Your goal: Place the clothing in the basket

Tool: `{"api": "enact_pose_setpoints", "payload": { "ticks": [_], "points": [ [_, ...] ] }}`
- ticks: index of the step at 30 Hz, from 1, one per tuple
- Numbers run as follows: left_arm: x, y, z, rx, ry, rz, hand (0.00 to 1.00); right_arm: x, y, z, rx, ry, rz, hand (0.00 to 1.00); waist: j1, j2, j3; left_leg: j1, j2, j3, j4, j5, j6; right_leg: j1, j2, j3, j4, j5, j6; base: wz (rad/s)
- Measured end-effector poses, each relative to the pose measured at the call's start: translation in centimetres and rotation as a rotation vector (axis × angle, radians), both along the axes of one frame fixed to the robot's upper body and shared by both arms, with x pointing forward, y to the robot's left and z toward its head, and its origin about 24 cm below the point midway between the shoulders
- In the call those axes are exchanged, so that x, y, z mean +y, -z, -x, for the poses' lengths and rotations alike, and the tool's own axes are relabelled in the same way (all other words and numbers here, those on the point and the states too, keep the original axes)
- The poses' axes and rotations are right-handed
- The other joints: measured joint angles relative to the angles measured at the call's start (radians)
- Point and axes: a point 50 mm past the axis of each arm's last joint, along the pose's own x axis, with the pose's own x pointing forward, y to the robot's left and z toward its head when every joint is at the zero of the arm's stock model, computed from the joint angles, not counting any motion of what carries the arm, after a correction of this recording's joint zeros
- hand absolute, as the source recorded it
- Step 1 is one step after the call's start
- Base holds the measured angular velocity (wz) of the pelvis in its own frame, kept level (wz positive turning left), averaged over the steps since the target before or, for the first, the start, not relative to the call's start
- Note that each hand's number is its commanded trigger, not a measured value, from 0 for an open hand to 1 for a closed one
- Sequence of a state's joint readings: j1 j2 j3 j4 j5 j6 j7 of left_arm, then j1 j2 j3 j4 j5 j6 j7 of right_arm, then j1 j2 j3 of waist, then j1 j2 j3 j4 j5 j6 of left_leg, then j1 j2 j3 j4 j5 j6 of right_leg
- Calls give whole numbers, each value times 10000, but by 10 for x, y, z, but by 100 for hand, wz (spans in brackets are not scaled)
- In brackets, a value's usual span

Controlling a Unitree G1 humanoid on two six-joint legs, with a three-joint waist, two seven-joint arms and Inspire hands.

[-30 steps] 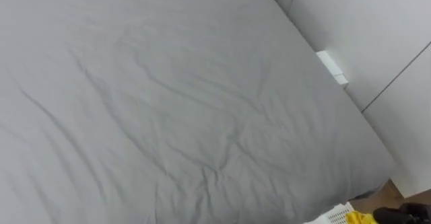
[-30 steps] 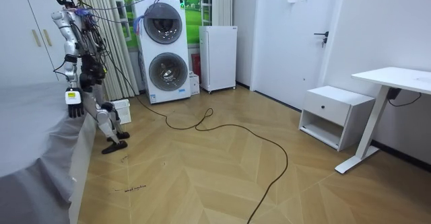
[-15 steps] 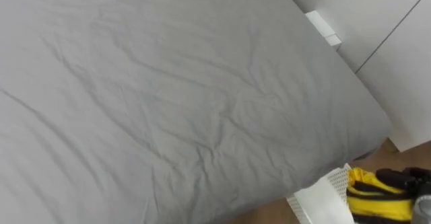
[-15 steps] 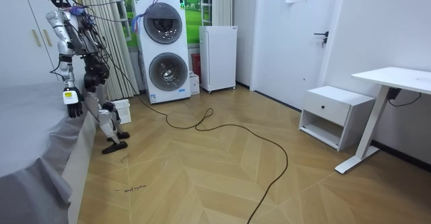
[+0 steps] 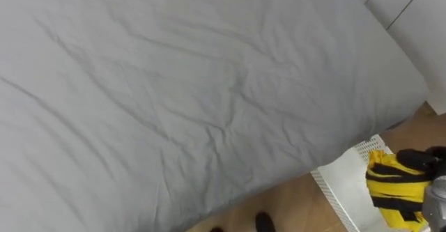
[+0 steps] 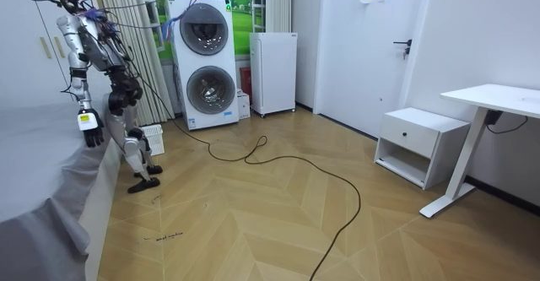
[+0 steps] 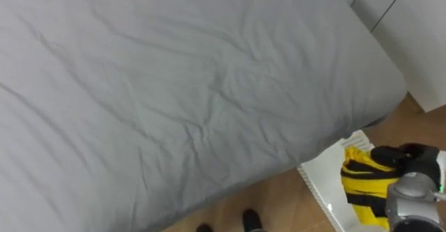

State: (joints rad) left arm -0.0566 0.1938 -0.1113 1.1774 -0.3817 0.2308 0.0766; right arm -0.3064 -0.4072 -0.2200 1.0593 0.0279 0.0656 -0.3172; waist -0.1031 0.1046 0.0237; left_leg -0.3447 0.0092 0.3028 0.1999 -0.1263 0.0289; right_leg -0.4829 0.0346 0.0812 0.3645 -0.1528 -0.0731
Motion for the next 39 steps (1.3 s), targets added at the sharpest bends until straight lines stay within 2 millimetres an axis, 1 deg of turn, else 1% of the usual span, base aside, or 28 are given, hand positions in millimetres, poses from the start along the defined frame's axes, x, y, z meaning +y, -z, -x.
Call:
{"api": "enact_pose_setpoints", "payload": {
  "ticks": [1, 5, 7, 13, 28, 39],
  "points": [
    [-1, -1, -3, -67, 109, -6, 0, 0, 0, 0, 41, 10, -1, 0, 62, 23, 4, -108, -16, 2, 3, 28, 16, -129, -14, 8, 51, -1, 2, 4],
    [-1, -2, -9, -264, 147, -17, 0, -5, 2, 4, 248, 266, 55, 0, 179, 52, 0, -310, -44, 8, 3, 90, 29, -378, -50, -21, 161, -17, 2, 4],
    [-2, -3, -13, -353, 181, -5, 0, -11, -1, 7, 275, 488, 256, 0, 253, 84, -7, -446, -50, 22, 5, 112, 31, -527, -64, -26, 203, -20, -2, 0],
    [-2, -3, -13, -347, 200, -13, 0, -22, -12, 4, 100, 785, 709, 0, 290, 152, -14, -519, -47, 17, -2, 117, 32, -586, -48, -5, 152, -16, -7, 0],
    [-2, -3, -13, -372, 231, -12, 0, -23, -13, 3, -118, 976, 529, 0, 305, 178, -13, -521, -51, 7, -3, 117, 32, -563, -54, -25, 130, -13, -6, 0],
    [-2, -3, -12, -379, 228, -7, 0, -23, -12, 4, -188, 1045, 450, 0, 241, 171, -11, -433, -46, -46, 1, 117, 32, -405, -84, -184, 143, -14, -8, 2]
  ]
}}
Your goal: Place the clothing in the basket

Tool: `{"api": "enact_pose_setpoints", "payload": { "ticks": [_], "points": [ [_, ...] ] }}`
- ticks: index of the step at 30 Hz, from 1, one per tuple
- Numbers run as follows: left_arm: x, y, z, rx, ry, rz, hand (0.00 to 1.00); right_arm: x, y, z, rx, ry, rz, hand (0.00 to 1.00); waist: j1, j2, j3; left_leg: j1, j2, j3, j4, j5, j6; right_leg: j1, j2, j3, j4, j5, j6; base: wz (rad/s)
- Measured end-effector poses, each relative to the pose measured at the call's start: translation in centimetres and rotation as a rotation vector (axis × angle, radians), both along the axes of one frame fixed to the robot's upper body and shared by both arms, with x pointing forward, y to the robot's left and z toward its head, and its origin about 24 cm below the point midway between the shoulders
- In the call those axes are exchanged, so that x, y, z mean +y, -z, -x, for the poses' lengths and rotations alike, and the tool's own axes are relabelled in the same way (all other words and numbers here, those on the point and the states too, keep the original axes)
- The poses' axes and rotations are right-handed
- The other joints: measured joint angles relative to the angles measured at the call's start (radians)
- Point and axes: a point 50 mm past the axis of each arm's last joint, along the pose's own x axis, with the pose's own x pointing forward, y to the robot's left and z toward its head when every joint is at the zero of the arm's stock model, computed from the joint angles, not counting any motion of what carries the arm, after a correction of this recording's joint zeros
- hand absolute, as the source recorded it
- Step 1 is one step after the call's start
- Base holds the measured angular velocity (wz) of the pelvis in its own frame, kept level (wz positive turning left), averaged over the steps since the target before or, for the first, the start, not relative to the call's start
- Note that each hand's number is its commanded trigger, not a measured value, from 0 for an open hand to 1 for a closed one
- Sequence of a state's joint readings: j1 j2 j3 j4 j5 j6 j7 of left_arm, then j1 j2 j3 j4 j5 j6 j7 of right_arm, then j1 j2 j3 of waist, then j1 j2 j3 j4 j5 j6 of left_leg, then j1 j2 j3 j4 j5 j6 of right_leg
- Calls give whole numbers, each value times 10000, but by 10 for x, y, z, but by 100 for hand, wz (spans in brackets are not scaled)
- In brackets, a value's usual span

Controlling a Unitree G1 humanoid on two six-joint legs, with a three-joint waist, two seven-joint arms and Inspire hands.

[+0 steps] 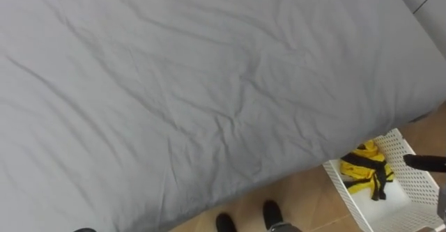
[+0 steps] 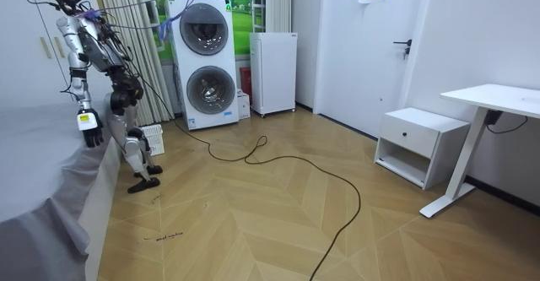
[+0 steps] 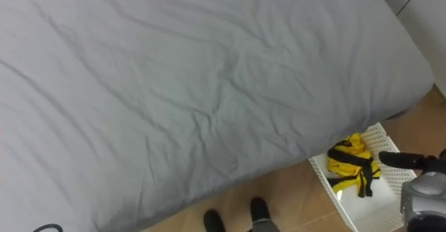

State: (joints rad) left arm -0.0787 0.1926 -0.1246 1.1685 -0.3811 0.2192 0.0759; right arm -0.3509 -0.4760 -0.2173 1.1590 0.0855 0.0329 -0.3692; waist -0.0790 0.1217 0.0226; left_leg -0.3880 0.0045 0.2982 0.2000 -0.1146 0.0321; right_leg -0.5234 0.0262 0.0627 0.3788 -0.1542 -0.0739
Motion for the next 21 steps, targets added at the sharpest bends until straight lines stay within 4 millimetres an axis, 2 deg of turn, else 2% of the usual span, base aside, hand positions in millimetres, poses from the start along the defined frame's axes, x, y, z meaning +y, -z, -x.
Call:
{"api": "enact_pose_setpoints", "payload": {
  "ticks": [5, 8, 10, 11, 13, 15, 17, 18, 19, 21],
  "points": [
    [2, 1, 6, -141, 24, 4, 0, 0, 10, 15, 171, 200, -255, 0, -7, -96, 11, 421, 12, -2, -1, -1, 0, 597, -70, -273, -215, -71, -17, 16],
    [3, 1, 12, -280, 23, 60, 0, 10, 25, 29, 300, 23, -535, 0, -16, -166, 7, 787, 41, -22, -40, -1, 0, 1194, -116, -632, -504, -97, -31, 32],
    [3, 2, 16, -361, 28, 45, 0, 20, 36, 39, 388, -43, -889, 0, 22, -219, -3, 1083, 47, -119, -95, -1, 0, 1671, -127, -861, -749, -110, -40, 35],
    [3, 2, 18, -407, 26, 21, 0, 29, 44, 45, 555, -219, -1137, 0, 2, -285, -5, 1265, 34, -315, -103, 0, 0, 1996, -142, -1025, -902, -112, -47, 43],
    [3, 1, 21, -581, 21, 0, 0, 50, 59, 53, 851, -763, -1694, 0, -5, -442, -46, 1501, 20, -310, -104, -1, 0, 2444, -216, -1405, -1093, -168, -69, 51],
    [3, 2, 22, -649, 106, -71, 0, 62, 69, 59, 1158, -1125, -2101, 0, 69, -549, -52, 1778, 17, -354, -154, -1, 0, 2908, -226, -1617, -1344, -173, -65, 41],
    [5, 3, 30, -561, 158, -200, 0, 78, 79, 65, 1407, -1465, -2546, 0, 164, -715, -134, 2116, 9, -525, -179, -2, -2, 3389, -233, -1781, -1635, -170, -63, 29],
    [5, 4, 34, -529, 123, -242, 0, 85, 85, 71, 1643, -1427, -2711, 0, 205, -822, -205, 2294, -17, -574, -180, -4, -4, 3695, -251, -1902, -1815, -170, -62, 33],
    [5, 4, 37, -585, 58, -276, 0, 86, 90, 81, 1936, -1381, -2754, 0, 269, -908, -242, 2436, -19, -629, -187, -11, -8, 3950, -261, -2028, -1966, -170, -60, 32],
    [5, 4, 41, -584, -3, -366, 0, 87, 94, 92, 2279, -1446, -2816, 0, 340, -1026, -270, 2598, -22, -760, -193, -17, -13, 4244, -254, -2108, -2125, -170, -58, 21]
  ]
}}
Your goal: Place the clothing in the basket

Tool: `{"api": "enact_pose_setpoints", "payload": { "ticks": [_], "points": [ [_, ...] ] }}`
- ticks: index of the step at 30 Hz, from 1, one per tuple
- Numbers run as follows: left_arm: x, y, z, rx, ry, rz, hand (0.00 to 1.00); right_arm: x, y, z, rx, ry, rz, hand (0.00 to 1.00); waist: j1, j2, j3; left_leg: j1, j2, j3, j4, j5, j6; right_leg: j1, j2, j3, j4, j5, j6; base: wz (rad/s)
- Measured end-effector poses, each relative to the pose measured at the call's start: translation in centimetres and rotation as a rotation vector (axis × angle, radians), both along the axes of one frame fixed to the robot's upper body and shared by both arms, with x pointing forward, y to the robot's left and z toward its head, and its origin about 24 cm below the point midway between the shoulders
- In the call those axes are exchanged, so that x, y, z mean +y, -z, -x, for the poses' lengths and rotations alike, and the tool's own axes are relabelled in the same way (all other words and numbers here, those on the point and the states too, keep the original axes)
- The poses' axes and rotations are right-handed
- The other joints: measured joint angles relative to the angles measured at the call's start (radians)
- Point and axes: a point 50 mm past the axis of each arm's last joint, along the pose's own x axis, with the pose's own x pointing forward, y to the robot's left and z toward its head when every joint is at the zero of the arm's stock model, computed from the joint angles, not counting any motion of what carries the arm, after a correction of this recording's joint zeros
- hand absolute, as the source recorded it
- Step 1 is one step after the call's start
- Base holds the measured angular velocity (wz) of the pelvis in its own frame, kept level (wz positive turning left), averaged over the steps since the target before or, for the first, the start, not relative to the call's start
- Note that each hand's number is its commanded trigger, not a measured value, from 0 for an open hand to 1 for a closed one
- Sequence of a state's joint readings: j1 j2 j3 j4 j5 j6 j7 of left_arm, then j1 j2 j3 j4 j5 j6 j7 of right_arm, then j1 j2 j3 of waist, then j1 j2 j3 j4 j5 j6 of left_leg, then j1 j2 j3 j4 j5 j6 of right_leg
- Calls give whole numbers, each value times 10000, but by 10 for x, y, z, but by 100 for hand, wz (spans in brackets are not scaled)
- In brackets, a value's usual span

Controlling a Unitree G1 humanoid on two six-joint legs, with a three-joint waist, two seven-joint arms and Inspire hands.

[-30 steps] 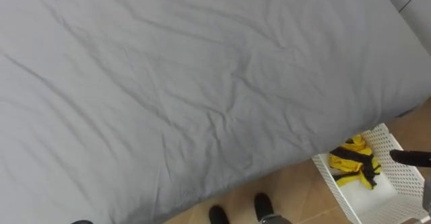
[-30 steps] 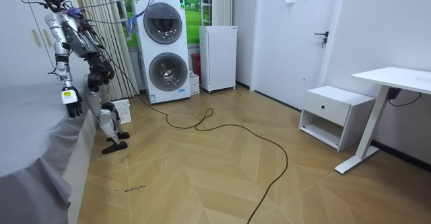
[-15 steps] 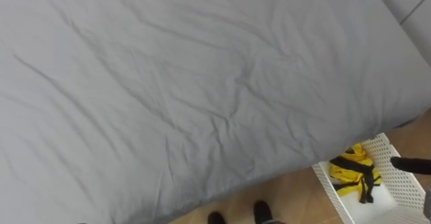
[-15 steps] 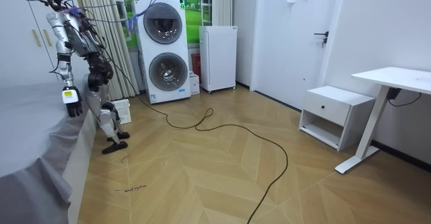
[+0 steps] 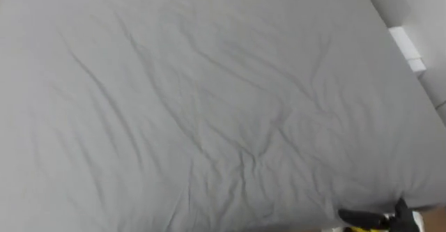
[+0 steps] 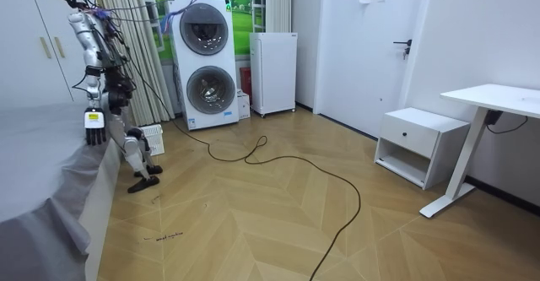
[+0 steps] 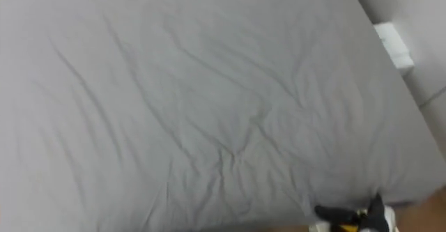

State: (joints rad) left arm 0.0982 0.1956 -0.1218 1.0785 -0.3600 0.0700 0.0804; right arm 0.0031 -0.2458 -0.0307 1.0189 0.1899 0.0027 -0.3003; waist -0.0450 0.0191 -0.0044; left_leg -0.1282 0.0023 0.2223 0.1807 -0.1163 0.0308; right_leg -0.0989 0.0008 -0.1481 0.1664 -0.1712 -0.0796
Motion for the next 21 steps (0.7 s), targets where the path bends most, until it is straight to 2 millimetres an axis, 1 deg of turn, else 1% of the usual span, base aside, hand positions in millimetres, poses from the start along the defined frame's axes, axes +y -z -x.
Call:
{"api": "enact_pose_setpoints", "payload": {
  "ticks": [1, 4, 5, 7, 9, 11, 13, 14, 16, 19, 21],
  "points": [
    [0, 0, 2, 11, -35, -20, 0, 2, 2, 4, 152, -165, -42, 0, 7, -41, 9, 132, -11, -140, -13, -8, -13, 187, 7, -44, -7, -1, -2, 11],
    [-3, 2, 4, 73, -68, 44, 0, 6, 6, 13, 526, -472, 25, 0, 0, -95, 51, 335, -33, -330, -21, -31, -49, 585, 14, -249, -149, -3, -13, 18],
    [-4, 2, 4, 30, -70, 51, 0, 7, 9, 20, 744, -609, 5, 0, 51, -163, 86, 399, -84, -359, -12, -37, -56, 696, 14, -335, -163, -26, -35, 26],
    [-6, 1, 1, -196, -61, 65, 0, 9, 12, 27, 988, -656, -91, 0, 169, -244, 112, 412, -66, -363, 74, -68, -91, 803, 19, -501, -159, -77, -60, 23],
    [-9, 2, 1, -281, -159, 105, 0, 9, 14, 32, 1222, -591, -118, 0, 242, -307, 111, 459, -71, -381, 90, -69, -91, 897, 18, -602, -153, -119, -66, 22],
    [-10, 2, 1, -289, -147, 113, 0, 8, 16, 36, 1407, -525, -148, 0, 238, -361, 117, 485, -80, -432, 107, -74, -91, 994, 12, -775, -165, -152, -74, 27],
    [-12, 2, 0, -357, -52, 104, 0, 8, 17, 41, 1564, -407, -195, 0, 235, -393, 124, 483, -118, -700, 117, -83, -103, 1074, 2, -967, -163, -215, -72, 29],
    [-13, 2, 0, -374, -38, 121, 0, 7, 18, 43, 1617, -376, -199, 0, 236, -392, 124, 488, -127, -737, 118, -86, -106, 1110, 3, -1022, -162, -218, -73, 28],
    [-14, 3, 3, -320, -49, 155, 0, 7, 20, 51, 1869, -291, -205, 0, 252, -388, 135, 538, -162, -920, 175, -111, -128, 1228, 3, -1065, -205, -282, -48, 19],
    [-15, 4, 7, -203, 156, 93, 0, 7, 21, 55, 1952, -300, -218, 0, 260, -404, 126, 590, -168, -941, 177, -127, -135, 1261, 10, -1118, -296, -292, -46, 7],
    [-15, 4, 8, -190, 284, 34, 0, 8, 22, 58, 1993, -302, -238, 0, 261, -408, 142, 729, -186, -945, 130, -128, -136, 1378, 1, -1106, -318, -321, -41, 0]
  ]
}}
